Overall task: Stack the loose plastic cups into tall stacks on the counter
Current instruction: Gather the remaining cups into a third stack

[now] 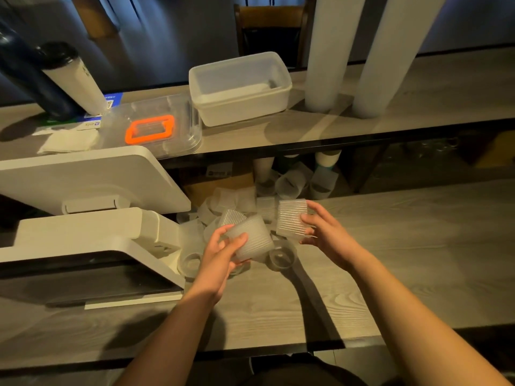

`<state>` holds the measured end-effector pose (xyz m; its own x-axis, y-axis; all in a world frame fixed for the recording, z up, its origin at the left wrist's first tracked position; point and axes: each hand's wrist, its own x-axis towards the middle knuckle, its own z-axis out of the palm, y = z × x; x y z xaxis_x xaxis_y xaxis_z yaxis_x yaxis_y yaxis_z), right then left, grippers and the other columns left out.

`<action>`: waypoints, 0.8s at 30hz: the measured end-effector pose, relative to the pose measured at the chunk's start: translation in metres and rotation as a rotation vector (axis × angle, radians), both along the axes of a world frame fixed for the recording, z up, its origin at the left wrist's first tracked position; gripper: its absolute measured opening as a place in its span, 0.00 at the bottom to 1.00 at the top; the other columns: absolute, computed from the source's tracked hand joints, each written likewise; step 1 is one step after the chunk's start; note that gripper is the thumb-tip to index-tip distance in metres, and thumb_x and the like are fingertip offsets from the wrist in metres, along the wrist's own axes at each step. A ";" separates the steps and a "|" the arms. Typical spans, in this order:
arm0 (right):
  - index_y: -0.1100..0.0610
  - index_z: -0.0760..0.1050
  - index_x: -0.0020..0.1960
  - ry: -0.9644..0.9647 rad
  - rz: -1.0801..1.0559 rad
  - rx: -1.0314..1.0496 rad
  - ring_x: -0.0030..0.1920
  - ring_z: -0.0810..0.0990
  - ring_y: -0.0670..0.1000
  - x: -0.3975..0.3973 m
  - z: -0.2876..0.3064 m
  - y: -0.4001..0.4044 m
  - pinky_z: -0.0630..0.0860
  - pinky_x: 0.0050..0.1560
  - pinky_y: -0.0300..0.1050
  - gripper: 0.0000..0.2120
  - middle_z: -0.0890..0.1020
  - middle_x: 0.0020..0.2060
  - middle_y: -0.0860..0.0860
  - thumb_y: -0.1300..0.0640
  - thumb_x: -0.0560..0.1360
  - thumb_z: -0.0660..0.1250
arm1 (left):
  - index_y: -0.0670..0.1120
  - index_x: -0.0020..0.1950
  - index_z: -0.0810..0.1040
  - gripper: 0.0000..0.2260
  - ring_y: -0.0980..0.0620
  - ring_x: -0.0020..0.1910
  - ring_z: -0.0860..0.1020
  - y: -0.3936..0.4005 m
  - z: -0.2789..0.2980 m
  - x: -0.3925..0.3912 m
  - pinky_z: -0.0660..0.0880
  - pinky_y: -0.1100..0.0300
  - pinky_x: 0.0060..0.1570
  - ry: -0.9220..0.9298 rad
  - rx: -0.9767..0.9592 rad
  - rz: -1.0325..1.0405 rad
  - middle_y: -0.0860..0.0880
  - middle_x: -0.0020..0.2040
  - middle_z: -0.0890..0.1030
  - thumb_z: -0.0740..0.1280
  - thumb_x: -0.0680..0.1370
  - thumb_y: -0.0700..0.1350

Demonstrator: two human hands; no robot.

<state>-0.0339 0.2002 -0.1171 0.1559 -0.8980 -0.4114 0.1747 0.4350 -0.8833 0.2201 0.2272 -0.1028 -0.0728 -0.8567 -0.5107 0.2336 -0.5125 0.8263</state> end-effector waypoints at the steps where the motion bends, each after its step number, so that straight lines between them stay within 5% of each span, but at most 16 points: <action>1: 0.48 0.70 0.71 0.031 0.031 -0.026 0.57 0.82 0.55 0.002 0.003 0.001 0.80 0.57 0.51 0.23 0.82 0.59 0.53 0.51 0.77 0.68 | 0.50 0.68 0.73 0.26 0.46 0.58 0.81 0.000 0.001 -0.001 0.79 0.49 0.57 -0.003 -0.010 -0.008 0.46 0.61 0.80 0.73 0.70 0.47; 10: 0.41 0.71 0.70 0.263 0.191 -0.210 0.58 0.78 0.49 0.023 0.025 0.002 0.79 0.53 0.43 0.24 0.77 0.60 0.48 0.54 0.76 0.71 | 0.51 0.67 0.74 0.25 0.46 0.61 0.78 -0.002 0.007 -0.003 0.79 0.50 0.58 -0.037 -0.049 -0.033 0.46 0.62 0.80 0.72 0.70 0.48; 16: 0.41 0.66 0.76 0.192 0.324 -0.163 0.65 0.74 0.42 0.041 0.017 0.005 0.78 0.55 0.37 0.29 0.73 0.68 0.44 0.44 0.76 0.67 | 0.50 0.67 0.74 0.25 0.47 0.58 0.80 0.002 0.012 -0.005 0.80 0.51 0.55 -0.029 -0.053 -0.035 0.47 0.59 0.81 0.72 0.70 0.47; 24: 0.40 0.61 0.77 0.183 0.255 -0.072 0.65 0.76 0.46 0.045 -0.007 -0.001 0.75 0.63 0.46 0.34 0.74 0.69 0.47 0.35 0.73 0.64 | 0.48 0.69 0.73 0.28 0.45 0.59 0.79 0.002 0.007 0.005 0.78 0.46 0.59 0.010 0.007 0.050 0.45 0.61 0.79 0.72 0.69 0.46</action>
